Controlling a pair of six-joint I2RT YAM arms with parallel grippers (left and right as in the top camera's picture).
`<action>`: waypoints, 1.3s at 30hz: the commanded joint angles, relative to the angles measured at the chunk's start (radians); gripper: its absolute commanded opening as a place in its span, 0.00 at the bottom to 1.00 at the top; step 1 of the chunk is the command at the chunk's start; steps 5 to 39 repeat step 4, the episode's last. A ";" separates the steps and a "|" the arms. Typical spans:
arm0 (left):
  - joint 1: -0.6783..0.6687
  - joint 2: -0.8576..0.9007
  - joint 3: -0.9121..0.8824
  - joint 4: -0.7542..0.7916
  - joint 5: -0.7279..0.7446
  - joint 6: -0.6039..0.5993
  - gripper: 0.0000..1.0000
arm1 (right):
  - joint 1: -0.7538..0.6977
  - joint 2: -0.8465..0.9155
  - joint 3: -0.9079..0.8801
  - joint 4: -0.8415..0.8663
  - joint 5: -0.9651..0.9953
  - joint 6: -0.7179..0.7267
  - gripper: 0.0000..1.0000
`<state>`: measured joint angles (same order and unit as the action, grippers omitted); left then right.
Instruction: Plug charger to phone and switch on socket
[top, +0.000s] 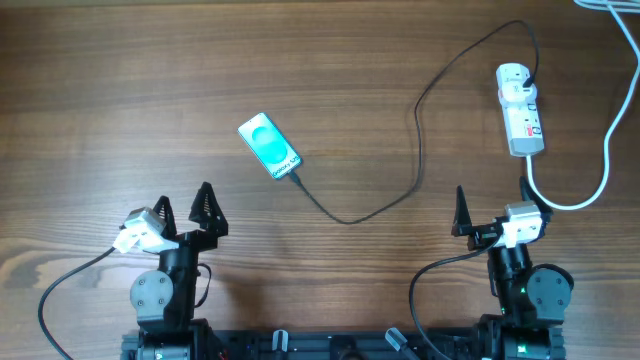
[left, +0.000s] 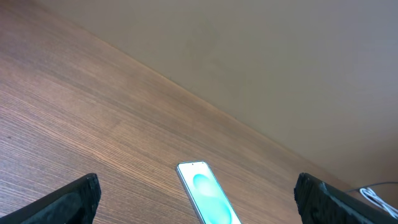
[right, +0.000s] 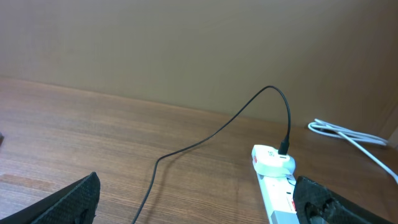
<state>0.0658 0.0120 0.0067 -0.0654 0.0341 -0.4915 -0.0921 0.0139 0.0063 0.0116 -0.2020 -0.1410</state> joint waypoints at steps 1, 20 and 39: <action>0.006 -0.005 -0.001 -0.011 -0.010 0.016 1.00 | 0.006 0.002 -0.001 0.004 -0.002 -0.014 1.00; 0.006 -0.005 -0.001 -0.011 -0.010 0.016 1.00 | 0.006 0.002 -0.001 0.004 -0.002 -0.014 1.00; 0.006 -0.005 -0.001 -0.011 -0.010 0.016 1.00 | 0.006 0.002 -0.001 0.004 -0.002 -0.014 1.00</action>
